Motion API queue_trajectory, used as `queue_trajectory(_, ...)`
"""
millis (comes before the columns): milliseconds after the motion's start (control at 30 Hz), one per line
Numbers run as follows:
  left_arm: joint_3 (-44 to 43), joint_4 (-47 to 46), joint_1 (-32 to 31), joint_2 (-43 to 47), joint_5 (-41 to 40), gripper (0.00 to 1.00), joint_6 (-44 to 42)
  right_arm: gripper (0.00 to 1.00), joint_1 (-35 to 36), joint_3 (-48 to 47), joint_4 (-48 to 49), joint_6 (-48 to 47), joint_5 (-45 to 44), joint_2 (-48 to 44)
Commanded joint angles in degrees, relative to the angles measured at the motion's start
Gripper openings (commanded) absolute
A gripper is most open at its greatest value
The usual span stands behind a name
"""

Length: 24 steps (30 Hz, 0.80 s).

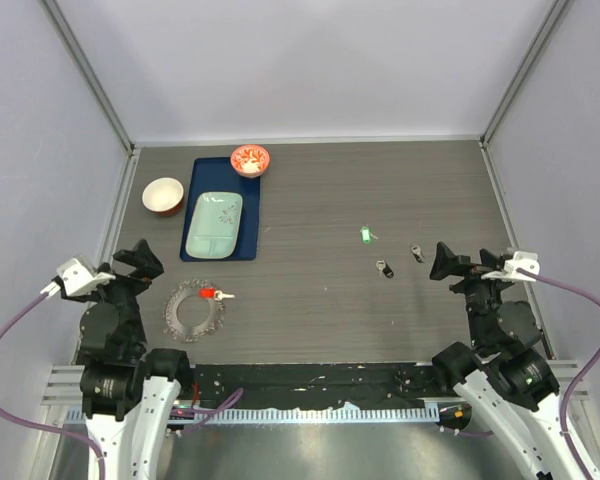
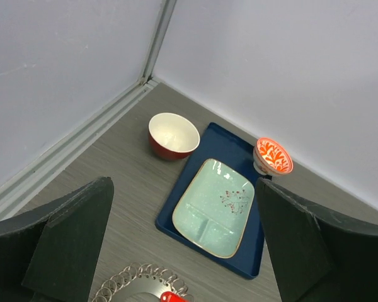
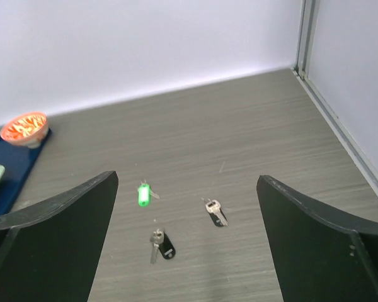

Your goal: Put the keys on the keyring

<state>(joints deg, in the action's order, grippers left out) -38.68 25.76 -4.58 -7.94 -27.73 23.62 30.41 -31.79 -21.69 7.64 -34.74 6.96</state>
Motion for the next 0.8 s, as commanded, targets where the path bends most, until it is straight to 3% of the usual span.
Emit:
queue_trajectory(0, -0.26, -2.03, 0.8, -3.13, 2.32, 1.0, 0.38, 1.0, 0.26, 0.5, 4.64, -0.43, 0.99, -2.39)
queue_trajectory(300, -2.19, 1.92, 0.89, -12.17, 4.26, 1.0, 4.06, 0.99, 0.26, 2.17, 5.61, -0.17, 3.8, -5.99)
queue_trajectory(467, -2.54, 8.76, 0.8, -19.81, 5.31, 1.0, 12.93, 1.0, 0.79, 2.35, 5.61, 0.71, 5.56, -6.69)
queue_trajectory(767, 3.42, 13.09, -0.07, -36.34, 19.98, 1.0, 22.43, 1.0, 1.23, 2.35, 5.7, 0.62, 6.44, -6.79)
